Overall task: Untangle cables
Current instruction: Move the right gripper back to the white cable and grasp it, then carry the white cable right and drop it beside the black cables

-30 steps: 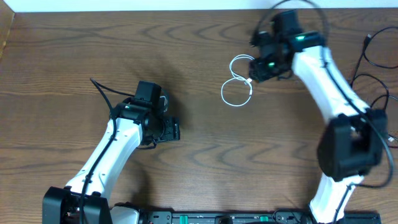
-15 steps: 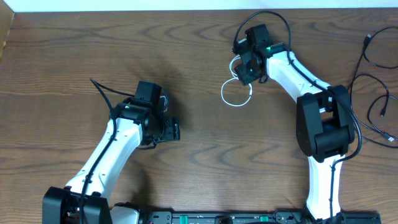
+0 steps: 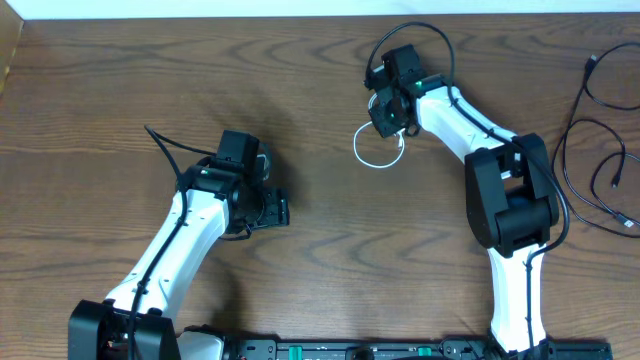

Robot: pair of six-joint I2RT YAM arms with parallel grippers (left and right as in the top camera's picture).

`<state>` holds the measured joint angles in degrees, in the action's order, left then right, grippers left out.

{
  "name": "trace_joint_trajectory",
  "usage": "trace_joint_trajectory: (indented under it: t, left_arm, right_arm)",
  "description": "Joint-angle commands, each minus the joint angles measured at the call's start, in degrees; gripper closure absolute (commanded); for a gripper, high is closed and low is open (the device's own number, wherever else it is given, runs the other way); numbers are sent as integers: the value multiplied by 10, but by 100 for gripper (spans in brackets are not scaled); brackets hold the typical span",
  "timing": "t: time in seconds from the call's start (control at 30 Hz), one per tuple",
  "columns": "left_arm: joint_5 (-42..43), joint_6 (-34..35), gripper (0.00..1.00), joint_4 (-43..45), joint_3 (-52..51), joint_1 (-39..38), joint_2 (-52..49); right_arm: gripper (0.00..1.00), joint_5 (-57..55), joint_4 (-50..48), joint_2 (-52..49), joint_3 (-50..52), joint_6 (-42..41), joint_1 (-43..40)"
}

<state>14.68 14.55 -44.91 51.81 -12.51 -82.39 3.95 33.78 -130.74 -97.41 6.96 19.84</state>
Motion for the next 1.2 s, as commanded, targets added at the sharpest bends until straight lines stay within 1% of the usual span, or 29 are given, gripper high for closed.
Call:
trace_joint_trajectory:
  t: [0.0,0.1,0.13,0.27,0.4,0.53,0.67,0.8,0.97,1.17]
  left_arm:
    - [-4,-10,26,-2,-4,-2,0]
    - [-4,-10,25,-2,-4,-2,0]
    - [-4,-10,26,-2,-4,-2,0]
    - [-4,-10,25,-2,-4,-2,0]
    - [-4,-10,26,2,-4,-2,0]
    - [-4,-10,26,2,-4,-2,0]
    - [-4,-10,26,0,-4,-2,0]
    - [-3,-9,25,-4,-4,-2,0]
    - [-3,-9,26,-4,-4,-2,0]
    - [-3,-9,26,-4,-4,-2,0]
  right_arm:
    - [81,1,12,-28,5,-37,2]
    - [97,3,26,-27,4,-37,2]
    - [99,3,34,-27,4,-37,2]
    - [99,3,69,-15,1,-38,2]
    - [99,12,116,29,-20,-37,0]
    - [99,5,170,113,-57,-45,-8]
    - [99,-40,171,198,-61,-70,-27]
    - [99,-106,184,266,-61,-75,-63]
    - [99,-198,194,316,-61,-104,-146]
    - [99,-220,194,328,-60,-113,-277]
